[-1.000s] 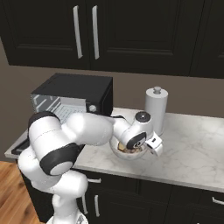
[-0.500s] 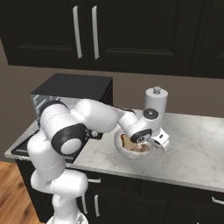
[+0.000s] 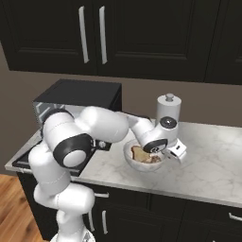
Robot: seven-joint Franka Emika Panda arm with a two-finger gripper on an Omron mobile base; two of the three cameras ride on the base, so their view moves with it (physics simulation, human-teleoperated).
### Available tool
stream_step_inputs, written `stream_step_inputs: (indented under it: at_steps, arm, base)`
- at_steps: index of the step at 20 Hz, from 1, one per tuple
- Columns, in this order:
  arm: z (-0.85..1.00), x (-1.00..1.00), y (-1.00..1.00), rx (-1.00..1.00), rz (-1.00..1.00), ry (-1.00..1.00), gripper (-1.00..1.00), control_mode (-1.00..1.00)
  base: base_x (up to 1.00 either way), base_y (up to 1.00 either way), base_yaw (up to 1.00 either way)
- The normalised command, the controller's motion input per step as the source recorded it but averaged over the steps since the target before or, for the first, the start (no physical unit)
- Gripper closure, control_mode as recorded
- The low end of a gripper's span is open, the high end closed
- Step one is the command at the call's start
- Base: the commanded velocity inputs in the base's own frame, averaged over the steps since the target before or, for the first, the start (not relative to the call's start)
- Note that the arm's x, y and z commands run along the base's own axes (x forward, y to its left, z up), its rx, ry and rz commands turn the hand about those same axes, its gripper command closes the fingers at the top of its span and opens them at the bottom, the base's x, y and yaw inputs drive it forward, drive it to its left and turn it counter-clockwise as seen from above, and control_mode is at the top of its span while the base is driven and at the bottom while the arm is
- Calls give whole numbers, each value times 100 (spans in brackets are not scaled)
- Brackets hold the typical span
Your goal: Pick up the heated bread from the toaster oven and place it in the bowl. Then move the bread bowl to the dining counter.
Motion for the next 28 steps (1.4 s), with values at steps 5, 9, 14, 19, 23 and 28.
stream_step_inputs:
  at_steps: [5, 9, 14, 19, 23, 28]
  arm:
    - [37, -56, 4, 0, -2, -13, 100, -100]
    - [53, -76, 29, 0, -16, -20, 100, -100]
    - [57, -77, 44, 0, -29, -15, 100, -100]
    - [76, -75, 68, 0, -33, -2, 100, -100]
    - [94, -63, 45, 2, -27, 0, 100, -100]
    - [73, -37, 8, 10, -15, -6, 100, -100]
  base:
    - [0, 0, 0]
    - [0, 0, 0]
    - [0, 0, 0]
    - [0, 0, 0]
    - [0, 0, 0]
    - [0, 0, 0]
